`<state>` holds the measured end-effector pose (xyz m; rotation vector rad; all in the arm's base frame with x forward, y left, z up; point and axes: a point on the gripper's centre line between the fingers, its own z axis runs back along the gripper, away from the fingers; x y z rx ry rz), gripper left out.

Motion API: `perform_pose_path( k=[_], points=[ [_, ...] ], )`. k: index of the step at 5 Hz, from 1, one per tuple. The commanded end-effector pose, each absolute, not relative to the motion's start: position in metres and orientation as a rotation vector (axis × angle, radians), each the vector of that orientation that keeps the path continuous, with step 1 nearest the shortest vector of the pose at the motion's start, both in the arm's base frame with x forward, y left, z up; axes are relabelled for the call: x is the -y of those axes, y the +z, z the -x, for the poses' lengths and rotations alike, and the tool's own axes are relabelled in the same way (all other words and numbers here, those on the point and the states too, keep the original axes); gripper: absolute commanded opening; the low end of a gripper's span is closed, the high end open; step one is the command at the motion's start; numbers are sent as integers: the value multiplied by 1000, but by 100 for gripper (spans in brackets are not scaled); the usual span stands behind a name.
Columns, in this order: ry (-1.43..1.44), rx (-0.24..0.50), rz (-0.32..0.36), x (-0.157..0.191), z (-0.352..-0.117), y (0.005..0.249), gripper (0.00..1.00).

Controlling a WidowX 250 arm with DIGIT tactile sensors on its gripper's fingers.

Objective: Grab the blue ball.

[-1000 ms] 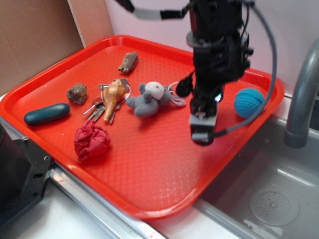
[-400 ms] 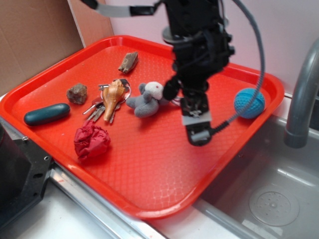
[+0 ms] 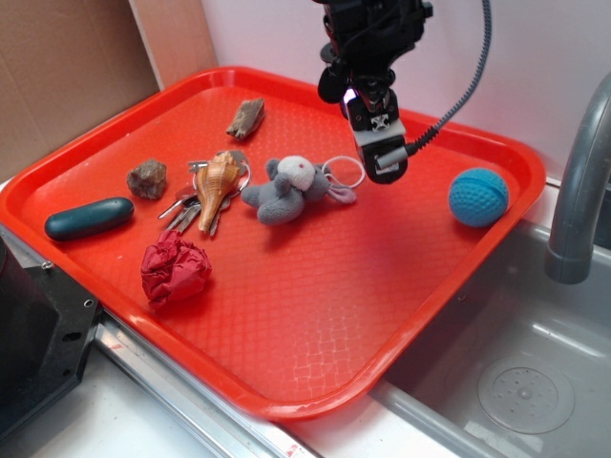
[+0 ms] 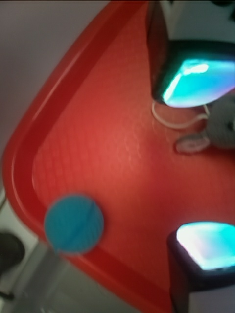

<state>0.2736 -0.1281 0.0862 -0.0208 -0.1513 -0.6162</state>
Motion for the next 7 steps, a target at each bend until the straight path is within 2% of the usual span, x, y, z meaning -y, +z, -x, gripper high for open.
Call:
perform_pose_path(
  k=[1,2,3,4,5,6,7],
  points=[
    [-620,209,30,144,-274,101,100],
    [-620,209,30,144,-274,101,100],
    [-748,203,43,175,-298,81,100],
    [-814,177,72,188,-314,63,100],
    [-863,161,90,198,-309,58,100],
    [-944,171,117,198,-291,66,100],
    [-954,170,90,198,-276,67,0]
  ],
)
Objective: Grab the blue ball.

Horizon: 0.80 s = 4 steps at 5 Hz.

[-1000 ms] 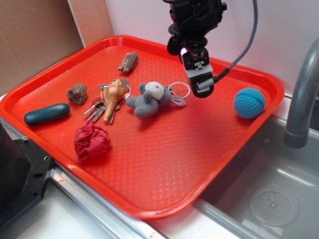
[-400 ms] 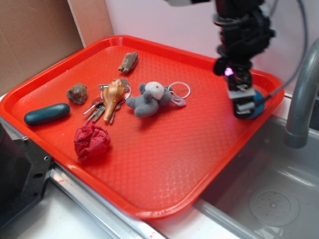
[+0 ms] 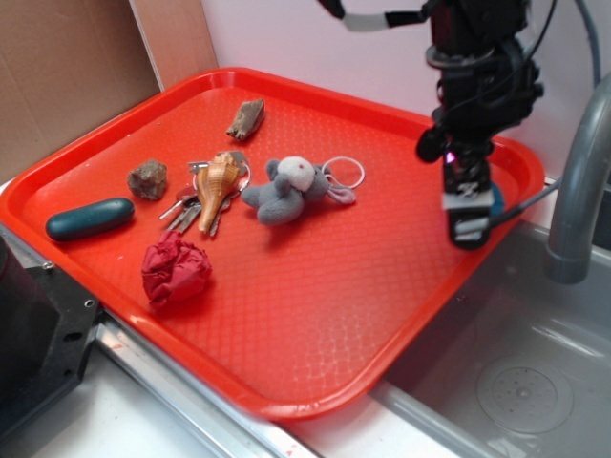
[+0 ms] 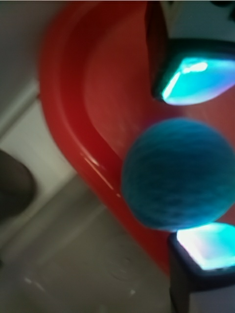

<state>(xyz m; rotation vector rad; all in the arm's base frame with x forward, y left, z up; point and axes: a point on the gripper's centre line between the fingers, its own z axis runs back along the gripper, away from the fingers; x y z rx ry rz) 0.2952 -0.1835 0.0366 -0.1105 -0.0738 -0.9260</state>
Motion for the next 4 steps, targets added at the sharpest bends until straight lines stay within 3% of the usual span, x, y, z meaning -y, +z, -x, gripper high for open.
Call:
perform_pose_path(
  k=[1,2,3,4],
  points=[
    [-943,148,90,202,-269,65,0],
    [-934,153,87,203,-265,67,0],
    [-791,173,69,186,-256,85,0],
    [-540,200,70,148,-234,128,0]
  ],
)
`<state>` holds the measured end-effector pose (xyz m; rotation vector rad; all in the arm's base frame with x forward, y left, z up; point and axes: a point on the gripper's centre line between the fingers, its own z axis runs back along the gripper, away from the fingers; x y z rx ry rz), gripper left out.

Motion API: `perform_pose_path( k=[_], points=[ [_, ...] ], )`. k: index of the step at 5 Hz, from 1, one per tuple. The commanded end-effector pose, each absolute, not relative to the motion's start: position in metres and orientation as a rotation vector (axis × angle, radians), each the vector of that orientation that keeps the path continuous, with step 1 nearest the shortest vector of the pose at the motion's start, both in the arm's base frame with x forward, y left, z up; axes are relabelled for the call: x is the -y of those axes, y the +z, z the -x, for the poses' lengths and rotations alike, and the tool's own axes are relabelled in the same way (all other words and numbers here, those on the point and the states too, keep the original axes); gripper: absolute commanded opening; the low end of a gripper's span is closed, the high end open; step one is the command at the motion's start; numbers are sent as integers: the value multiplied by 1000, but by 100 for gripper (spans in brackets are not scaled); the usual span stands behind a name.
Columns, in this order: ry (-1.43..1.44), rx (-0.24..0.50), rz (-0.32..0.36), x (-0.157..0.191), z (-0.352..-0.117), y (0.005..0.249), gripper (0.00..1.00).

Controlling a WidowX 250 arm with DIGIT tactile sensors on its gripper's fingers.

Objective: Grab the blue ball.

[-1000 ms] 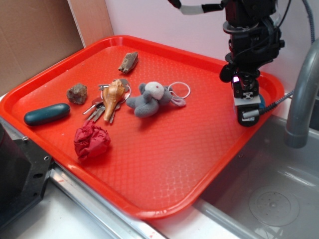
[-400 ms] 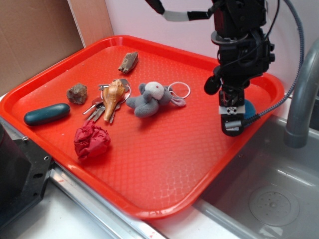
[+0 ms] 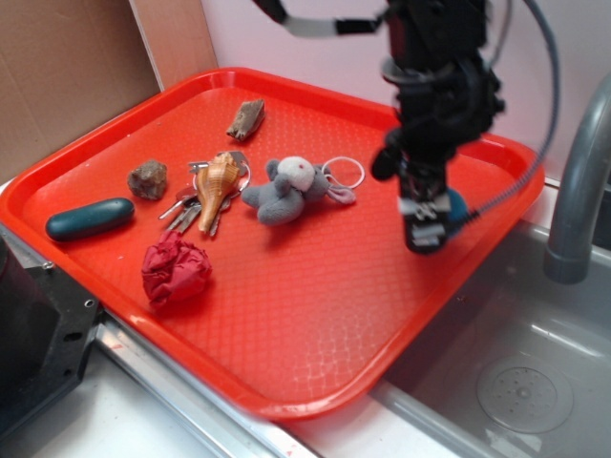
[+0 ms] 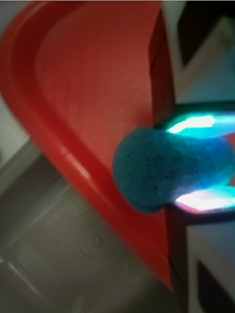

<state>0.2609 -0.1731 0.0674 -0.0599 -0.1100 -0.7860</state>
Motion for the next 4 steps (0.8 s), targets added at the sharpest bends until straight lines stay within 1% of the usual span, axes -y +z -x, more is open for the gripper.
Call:
perform_pose_path(
  k=[1,2,3,4],
  points=[
    [-288,144,62,104,-205,169,0],
    [-39,205,63,63,-177,184,0],
    [208,229,15,26,-183,191,0],
    [354,235,-17,27,-193,187,0]
  ],
)
